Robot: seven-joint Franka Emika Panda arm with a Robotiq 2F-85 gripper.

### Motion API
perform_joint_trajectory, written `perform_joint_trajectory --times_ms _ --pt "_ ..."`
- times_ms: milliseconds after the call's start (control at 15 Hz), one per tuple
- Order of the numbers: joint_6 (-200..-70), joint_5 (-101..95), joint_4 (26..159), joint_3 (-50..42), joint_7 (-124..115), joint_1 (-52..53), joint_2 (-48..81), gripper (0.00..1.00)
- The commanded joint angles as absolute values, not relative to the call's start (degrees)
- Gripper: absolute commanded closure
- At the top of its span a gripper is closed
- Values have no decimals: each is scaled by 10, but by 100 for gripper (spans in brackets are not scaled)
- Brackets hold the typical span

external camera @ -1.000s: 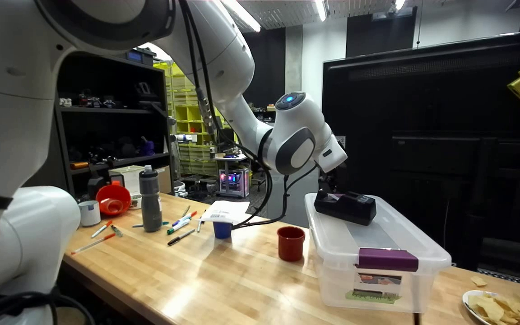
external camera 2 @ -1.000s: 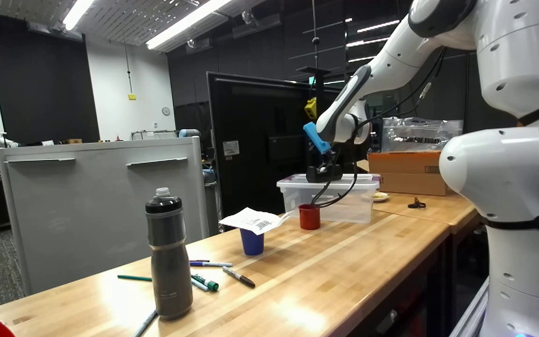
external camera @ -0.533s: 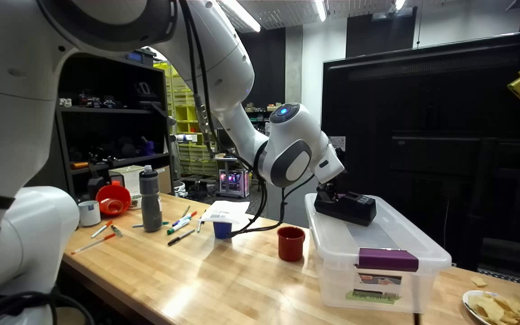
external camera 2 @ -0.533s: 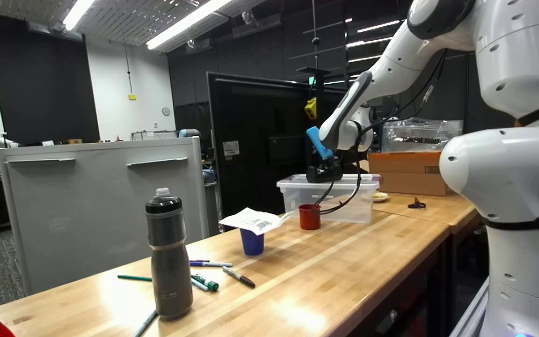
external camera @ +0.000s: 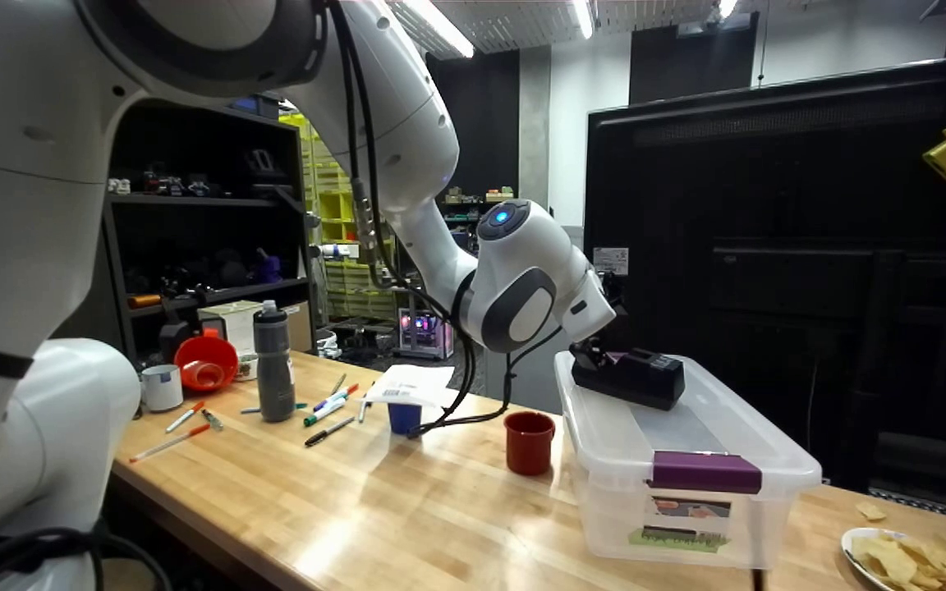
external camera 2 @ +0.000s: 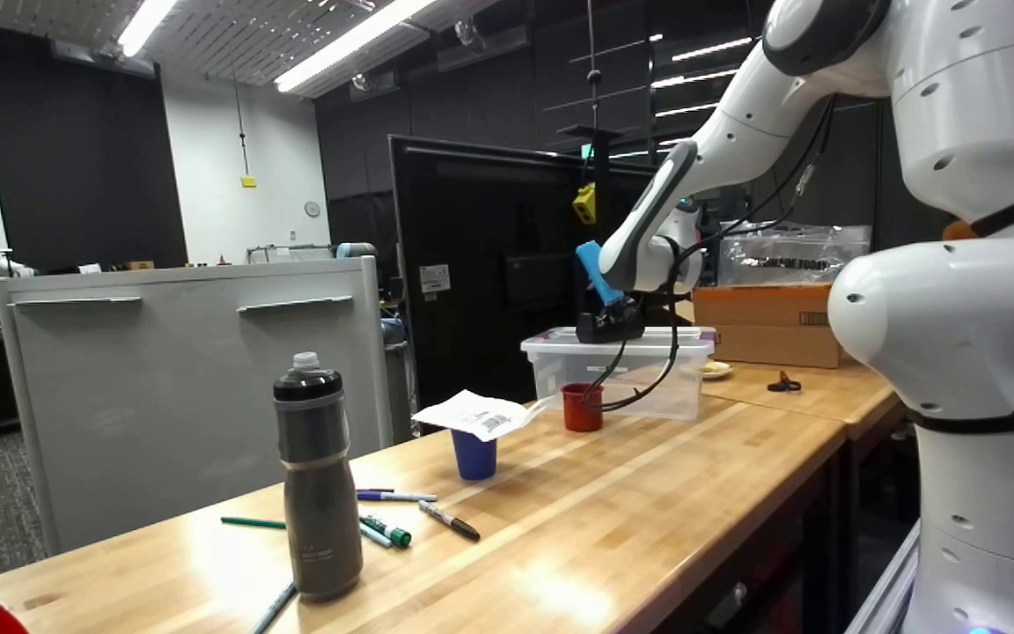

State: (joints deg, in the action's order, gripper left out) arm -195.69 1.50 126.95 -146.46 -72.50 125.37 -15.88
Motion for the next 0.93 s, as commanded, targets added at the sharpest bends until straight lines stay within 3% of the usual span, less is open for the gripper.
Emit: perform_joint_trajectory --times_ms 0,867 --pt "-1979 31 1288 -1479 -722 1278 -141 0" --pt "-1978 31 1283 -1495 -718 1303 -137 0"
